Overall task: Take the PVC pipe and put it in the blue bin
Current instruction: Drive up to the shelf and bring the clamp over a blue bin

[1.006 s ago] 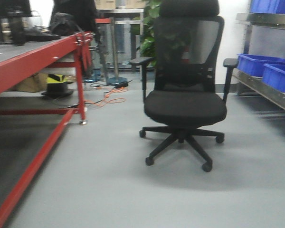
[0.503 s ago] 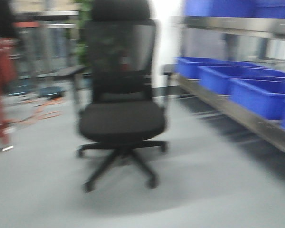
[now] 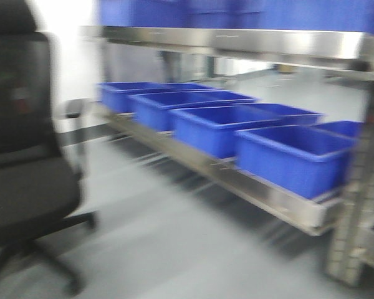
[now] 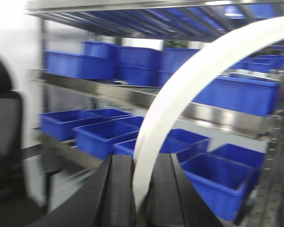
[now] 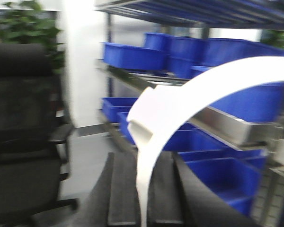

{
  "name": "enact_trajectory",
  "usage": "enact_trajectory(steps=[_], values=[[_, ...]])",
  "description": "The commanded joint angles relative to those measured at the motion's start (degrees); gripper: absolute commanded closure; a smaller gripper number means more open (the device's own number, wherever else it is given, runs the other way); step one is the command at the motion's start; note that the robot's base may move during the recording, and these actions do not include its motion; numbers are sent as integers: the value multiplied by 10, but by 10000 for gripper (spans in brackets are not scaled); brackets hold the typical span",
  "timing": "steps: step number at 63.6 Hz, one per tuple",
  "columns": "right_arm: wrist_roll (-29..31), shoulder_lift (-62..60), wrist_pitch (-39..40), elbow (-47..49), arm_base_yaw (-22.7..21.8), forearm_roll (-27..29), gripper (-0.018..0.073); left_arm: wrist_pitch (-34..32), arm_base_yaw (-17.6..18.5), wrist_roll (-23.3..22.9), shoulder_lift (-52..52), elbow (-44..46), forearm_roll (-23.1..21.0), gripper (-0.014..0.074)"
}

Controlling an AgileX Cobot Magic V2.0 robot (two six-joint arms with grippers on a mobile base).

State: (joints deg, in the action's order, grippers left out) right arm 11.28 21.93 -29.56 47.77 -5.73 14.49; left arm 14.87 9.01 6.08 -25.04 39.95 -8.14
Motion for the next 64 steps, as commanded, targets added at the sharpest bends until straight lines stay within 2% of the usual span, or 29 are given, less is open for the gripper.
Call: enact_trajectory(steps=[1,64], values=[[2,1,16,1,1,-1,722,-13,3,0,4,2,-1,707],[2,1,15,1,1,-1,722,-13,3,0,4,2,-1,707]])
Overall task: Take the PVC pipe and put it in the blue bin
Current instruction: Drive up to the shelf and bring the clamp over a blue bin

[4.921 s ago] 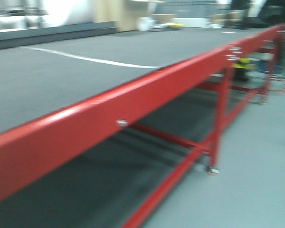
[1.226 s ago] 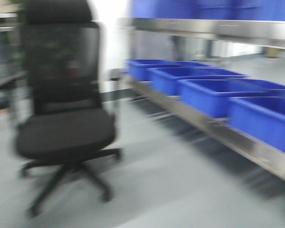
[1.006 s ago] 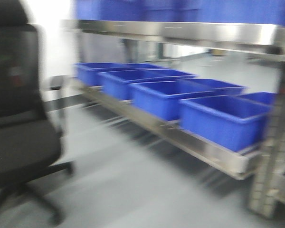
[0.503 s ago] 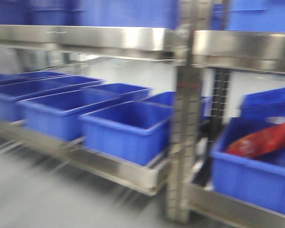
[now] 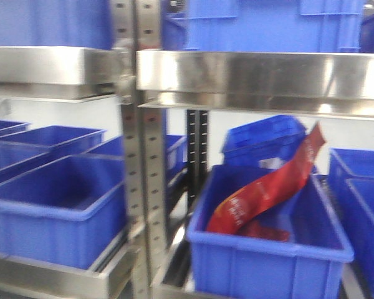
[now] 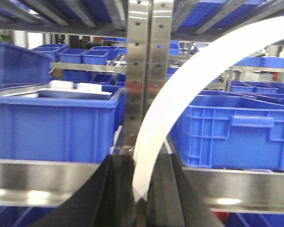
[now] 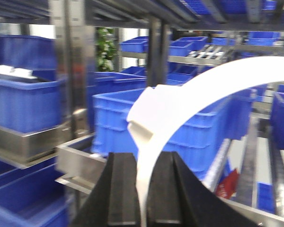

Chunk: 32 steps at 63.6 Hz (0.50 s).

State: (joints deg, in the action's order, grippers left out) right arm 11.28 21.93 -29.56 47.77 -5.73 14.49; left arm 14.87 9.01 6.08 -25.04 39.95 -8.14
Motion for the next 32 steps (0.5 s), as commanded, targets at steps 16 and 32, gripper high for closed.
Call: enact_trajectory(steps=[16,32], values=[[2,1,15,1,1,-1,722,-13,3,0,4,2,-1,707],[2,2,14,1,1,-1,722,-13,3,0,0,2,-1,707]])
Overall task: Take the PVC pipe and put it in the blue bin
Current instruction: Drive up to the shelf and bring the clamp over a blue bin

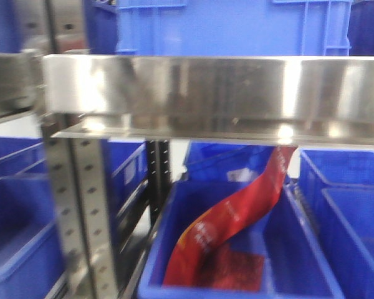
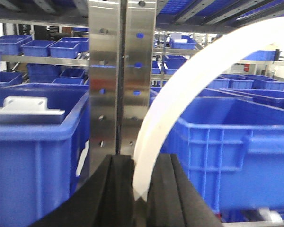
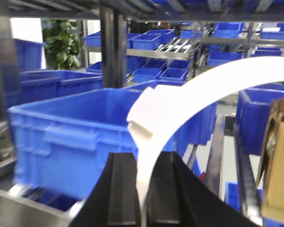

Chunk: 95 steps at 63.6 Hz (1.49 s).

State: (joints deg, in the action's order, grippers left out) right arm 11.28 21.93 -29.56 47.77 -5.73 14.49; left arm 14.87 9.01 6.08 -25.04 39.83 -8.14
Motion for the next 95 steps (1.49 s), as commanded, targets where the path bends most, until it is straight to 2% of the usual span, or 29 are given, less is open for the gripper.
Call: enact_trajectory(steps=[1,95], values=[[2,2,14,1,1,-1,722,-13,3,0,0,3,-1,707],[2,2,14,1,1,-1,722,-14,3,0,0,3,-1,707]])
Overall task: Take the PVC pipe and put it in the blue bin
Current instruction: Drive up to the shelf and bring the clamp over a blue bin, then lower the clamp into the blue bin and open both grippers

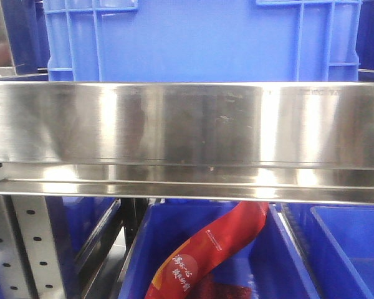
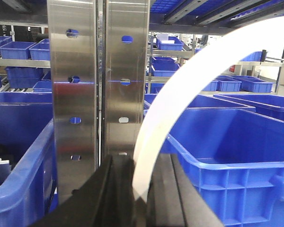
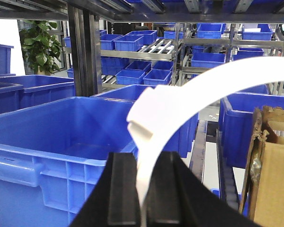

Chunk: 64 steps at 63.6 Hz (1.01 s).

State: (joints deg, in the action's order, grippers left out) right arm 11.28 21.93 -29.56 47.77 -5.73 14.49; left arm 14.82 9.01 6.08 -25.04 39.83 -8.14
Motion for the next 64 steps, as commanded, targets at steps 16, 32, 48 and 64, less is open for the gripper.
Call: enact_trajectory(steps=[16,32,48,64], values=[[2,2,18,1,1,-1,722,-28,3,0,-7,3,-1,707],[2,41,77,1,1,-1,722,-8,3,-2,-87,4,-84,707],[3,182,80,25,57,21,722,4,39,44,-213,105,-89,707],[33,348,120,110,176,21,722,-56,138,56,-373,230,-58,707]])
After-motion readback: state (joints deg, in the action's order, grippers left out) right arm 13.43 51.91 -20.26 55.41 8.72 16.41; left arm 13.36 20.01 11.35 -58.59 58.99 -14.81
